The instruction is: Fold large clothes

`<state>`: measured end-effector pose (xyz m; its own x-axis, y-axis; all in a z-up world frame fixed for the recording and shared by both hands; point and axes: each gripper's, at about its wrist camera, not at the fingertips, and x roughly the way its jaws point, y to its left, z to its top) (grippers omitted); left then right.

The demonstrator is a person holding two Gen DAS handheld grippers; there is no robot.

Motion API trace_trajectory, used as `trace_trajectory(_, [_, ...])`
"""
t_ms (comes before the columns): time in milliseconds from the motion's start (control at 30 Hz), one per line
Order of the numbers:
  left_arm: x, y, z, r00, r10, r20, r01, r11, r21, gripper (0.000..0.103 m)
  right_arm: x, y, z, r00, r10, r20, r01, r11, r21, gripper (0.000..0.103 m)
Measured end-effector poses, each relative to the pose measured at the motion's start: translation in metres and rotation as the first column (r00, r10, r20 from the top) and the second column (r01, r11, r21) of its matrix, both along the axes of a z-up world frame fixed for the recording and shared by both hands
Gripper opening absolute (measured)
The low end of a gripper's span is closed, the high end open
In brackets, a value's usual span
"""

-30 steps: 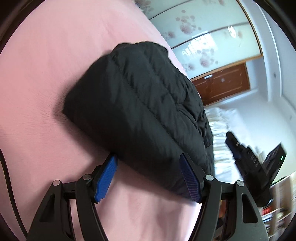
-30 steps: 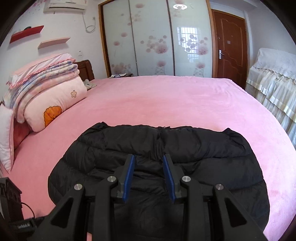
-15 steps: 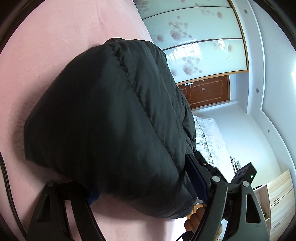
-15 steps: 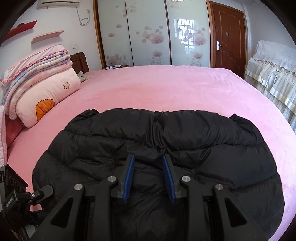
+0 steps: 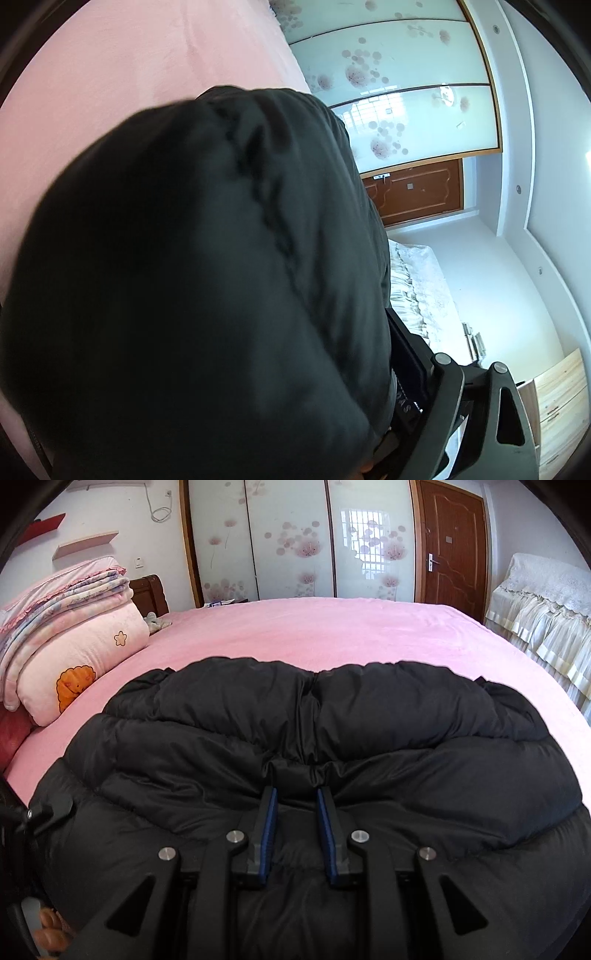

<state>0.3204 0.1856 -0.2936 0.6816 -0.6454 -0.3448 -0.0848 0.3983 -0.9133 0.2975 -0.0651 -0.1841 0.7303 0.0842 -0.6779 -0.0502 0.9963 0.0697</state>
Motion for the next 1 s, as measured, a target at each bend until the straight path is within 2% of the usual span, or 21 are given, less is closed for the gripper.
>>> trace_trajectory(67, [0.008, -0.008, 0.012, 1.000, -0.005, 0.012, 0.004, 0.996, 0.087, 0.066, 0.001, -0.003, -0.003, 1.000, 0.001, -0.010, -0.001, 1.000, 0.005, 0.022])
trace_trajectory(100, [0.010, -0.012, 0.020, 1.000, -0.017, 0.021, 0.014, 0.989, 0.149, 0.061, 0.002, -0.004, -0.005, 1.000, 0.002, -0.016, -0.002, 1.000, 0.006, 0.021])
trace_trajectory(167, [0.011, -0.026, 0.038, 0.997, -0.044, 0.057, 0.028, 0.965, 0.261, 0.044, 0.003, -0.005, -0.008, 1.000, 0.000, -0.024, 0.000, 1.000, 0.010, 0.021])
trace_trajectory(200, [0.010, -0.037, 0.052, 0.995, -0.062, 0.080, 0.032, 0.939, 0.342, 0.040, 0.004, -0.007, -0.009, 1.000, -0.001, -0.031, 0.002, 1.000, 0.016, 0.021])
trace_trajectory(267, [0.008, -0.056, 0.070, 0.990, -0.087, 0.111, 0.029, 0.893, 0.449, 0.029, 0.006, -0.011, -0.011, 0.999, -0.005, -0.043, 0.006, 0.999, 0.036, 0.020])
trace_trajectory(300, [0.005, -0.070, 0.083, 0.984, -0.107, 0.140, 0.020, 0.858, 0.513, 0.027, 0.008, -0.011, -0.012, 0.999, -0.006, -0.049, 0.008, 0.999, 0.043, 0.020])
trace_trajectory(367, [-0.002, -0.091, 0.103, 0.970, -0.145, 0.195, 0.005, 0.814, 0.581, 0.023, 0.011, -0.012, -0.013, 0.998, -0.008, -0.060, 0.012, 0.998, 0.058, 0.019])
trace_trajectory(467, [-0.021, -0.139, 0.132, 0.927, -0.248, 0.280, -0.028, 0.700, 0.713, 0.022, 0.013, -0.019, -0.017, 0.997, -0.003, -0.076, 0.011, 0.995, 0.103, 0.018])
trace_trajectory(500, [-0.029, -0.163, 0.140, 0.904, -0.304, 0.301, -0.044, 0.634, 0.772, 0.022, 0.012, -0.022, -0.018, 0.997, -0.002, -0.080, 0.011, 0.993, 0.117, 0.018])
trace_trajectory(567, [-0.037, -0.192, 0.145, 0.876, -0.365, 0.314, -0.077, 0.538, 0.840, 0.022, 0.013, -0.028, -0.020, 0.996, 0.005, -0.090, 0.009, 0.988, 0.153, 0.017])
trace_trajectory(633, [-0.043, -0.221, 0.146, 0.861, -0.404, 0.309, -0.098, 0.464, 0.880, 0.022, 0.014, -0.036, -0.021, 0.994, 0.020, -0.105, 0.001, 0.982, 0.189, 0.017])
trace_trajectory(767, [-0.042, -0.238, 0.151, 0.858, -0.413, 0.305, -0.107, 0.438, 0.893, 0.022, 0.013, -0.045, -0.017, 0.987, 0.074, -0.140, -0.046, 0.979, 0.198, 0.016])
trace_trajectory(867, [-0.036, -0.240, 0.156, 0.868, -0.406, 0.285, -0.107, 0.408, 0.907, 0.022, 0.006, -0.060, -0.002, 0.984, 0.101, -0.146, -0.060, 0.964, 0.259, 0.016])
trace_trajectory(933, [-0.039, -0.234, 0.161, 0.877, -0.400, 0.266, -0.100, 0.390, 0.916, 0.022, -0.005, -0.073, 0.015, 0.988, 0.094, -0.118, -0.058, 0.958, 0.279, 0.016])
trace_trajectory(1000, [-0.038, -0.239, 0.160, 0.884, -0.395, 0.251, -0.099, 0.367, 0.925, 0.022, -0.021, -0.087, 0.036, 0.996, 0.066, -0.057, -0.049, 0.967, 0.250, 0.016])
